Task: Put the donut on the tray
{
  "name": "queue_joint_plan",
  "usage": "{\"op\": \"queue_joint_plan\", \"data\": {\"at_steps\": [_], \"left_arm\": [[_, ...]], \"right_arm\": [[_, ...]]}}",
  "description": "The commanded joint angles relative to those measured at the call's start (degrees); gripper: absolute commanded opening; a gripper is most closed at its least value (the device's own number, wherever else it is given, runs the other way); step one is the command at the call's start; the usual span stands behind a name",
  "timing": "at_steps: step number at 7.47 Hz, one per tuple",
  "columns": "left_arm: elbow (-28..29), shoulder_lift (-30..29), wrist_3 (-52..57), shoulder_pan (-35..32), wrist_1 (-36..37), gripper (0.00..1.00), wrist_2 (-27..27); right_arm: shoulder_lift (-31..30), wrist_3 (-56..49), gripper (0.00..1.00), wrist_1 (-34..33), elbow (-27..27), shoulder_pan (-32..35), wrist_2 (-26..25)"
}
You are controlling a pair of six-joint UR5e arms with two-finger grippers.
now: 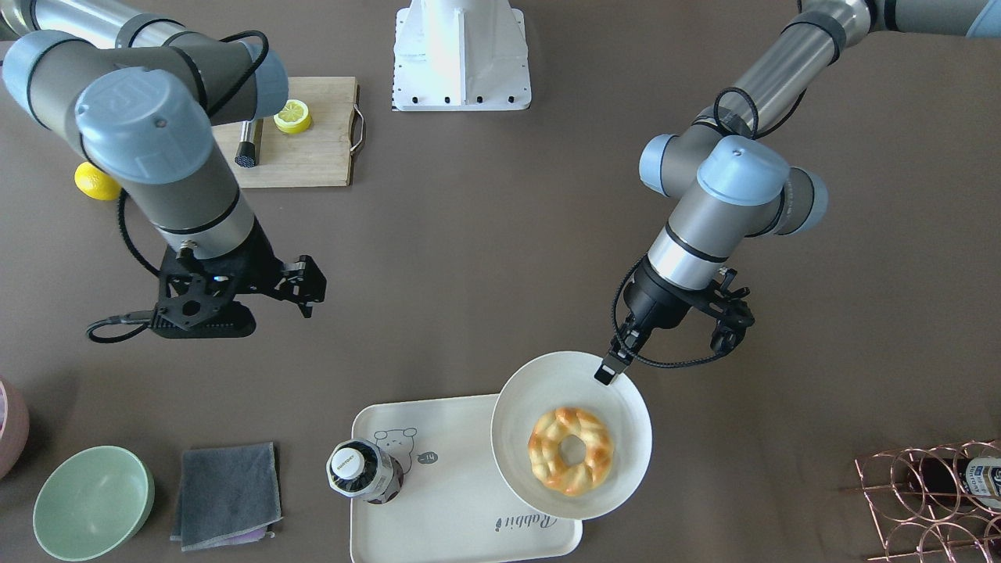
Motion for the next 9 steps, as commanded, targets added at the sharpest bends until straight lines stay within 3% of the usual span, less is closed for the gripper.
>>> {"op": "queue_joint_plan", "data": {"at_steps": [1,4,6,7,8,9], "left_arm": [[15.29,-12.0,-8.99,3.21,0.16,0.0,11.14],[20.33,-17.12,-10.34,7.43,0.25,0.0,16.87],[20.88,-17.58,-9.82,8.06,0.34,0.0,17.33],[20.88,-17.06,-8.94,8.06,0.43,0.17,17.33],[19.92,-15.57,-2.06,8.58,0.43,0.98,17.42],[16.61,-12.69,0.62,8.5,0.43,0.99,16.98]], "right_arm": [[-9.47,-21.59,1.0,0.09,-0.37,11.31,10.98],[-18.01,-39.01,1.0,0.09,-0.72,19.06,11.63],[-22.15,-45.63,1.0,0.09,-1.34,22.23,11.63],[-24.08,-49.58,1.0,0.0,-1.43,23.81,11.55],[-24.97,-51.01,1.0,0.09,-1.43,24.87,11.54],[-25.59,-51.11,1.0,0.09,-1.43,25.41,11.63]]}}
